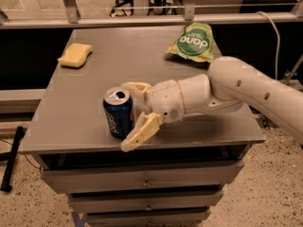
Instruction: Knock pepsi can over
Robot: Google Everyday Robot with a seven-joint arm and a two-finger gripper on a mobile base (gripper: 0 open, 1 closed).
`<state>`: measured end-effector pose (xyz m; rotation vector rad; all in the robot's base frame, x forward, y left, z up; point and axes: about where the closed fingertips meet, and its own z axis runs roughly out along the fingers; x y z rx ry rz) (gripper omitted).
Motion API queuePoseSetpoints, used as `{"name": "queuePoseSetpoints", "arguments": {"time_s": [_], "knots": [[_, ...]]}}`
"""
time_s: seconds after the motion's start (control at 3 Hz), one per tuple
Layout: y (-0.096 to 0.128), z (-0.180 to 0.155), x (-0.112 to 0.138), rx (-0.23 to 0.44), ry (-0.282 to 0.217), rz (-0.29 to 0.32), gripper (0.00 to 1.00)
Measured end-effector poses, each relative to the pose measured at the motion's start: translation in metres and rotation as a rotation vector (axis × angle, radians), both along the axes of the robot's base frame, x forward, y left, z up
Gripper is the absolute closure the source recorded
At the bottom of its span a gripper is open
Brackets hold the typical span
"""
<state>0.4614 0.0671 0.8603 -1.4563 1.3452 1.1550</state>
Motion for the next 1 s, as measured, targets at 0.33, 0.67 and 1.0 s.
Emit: {"name": "queuePoseSetpoints", "arguments": {"time_s": [0.33, 0.67, 1.0], "knots": [[0.0200, -0.0007, 0.0046, 0.056, -0.021, 0.022, 0.18], [0.0279, -0.0011, 0.0074, 0.075, -0.041, 0.034, 0.41], [0.0205, 0.0038, 0.0093, 0.069, -0.056, 0.022, 0.65]]}}
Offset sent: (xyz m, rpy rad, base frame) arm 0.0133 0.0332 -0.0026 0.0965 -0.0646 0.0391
